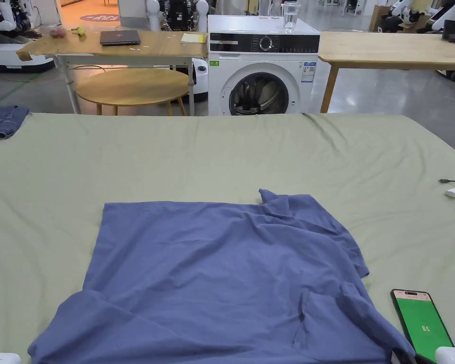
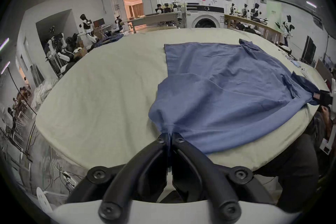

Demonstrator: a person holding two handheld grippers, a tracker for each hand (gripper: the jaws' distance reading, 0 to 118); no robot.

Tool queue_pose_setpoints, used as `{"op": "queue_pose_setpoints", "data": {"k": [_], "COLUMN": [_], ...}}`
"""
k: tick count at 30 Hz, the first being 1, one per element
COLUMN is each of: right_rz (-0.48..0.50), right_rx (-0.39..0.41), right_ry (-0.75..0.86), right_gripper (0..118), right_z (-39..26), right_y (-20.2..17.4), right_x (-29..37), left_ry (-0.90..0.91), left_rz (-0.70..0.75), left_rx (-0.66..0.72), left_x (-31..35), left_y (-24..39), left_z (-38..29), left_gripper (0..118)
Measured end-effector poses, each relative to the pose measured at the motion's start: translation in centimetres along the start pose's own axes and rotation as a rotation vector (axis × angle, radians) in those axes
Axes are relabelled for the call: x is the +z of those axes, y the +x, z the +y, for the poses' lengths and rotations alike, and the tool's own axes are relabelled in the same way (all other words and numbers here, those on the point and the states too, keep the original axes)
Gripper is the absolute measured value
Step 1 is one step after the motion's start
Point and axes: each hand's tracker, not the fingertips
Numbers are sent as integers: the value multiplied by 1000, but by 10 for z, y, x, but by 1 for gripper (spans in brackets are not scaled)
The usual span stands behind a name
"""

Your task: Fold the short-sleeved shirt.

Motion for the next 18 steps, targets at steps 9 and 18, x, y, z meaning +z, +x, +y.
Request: {"op": "queue_pose_setpoints", "data": {"k": [9,18], "right_rz": [1,-5], "right_rx": [98,114], "right_ry": [26,-26], "right_gripper": [2,2], "right_z": [62,156], "right_y": [-19,-29], "right_x": [8,-112], "left_ry": [-2,-151], "left_rz": [51,-19], "left_rx": [-94,21], "left_x": [-2,-121], "left_y": [8,1], "left_z": [55,161], "left_gripper": [0,0]}}
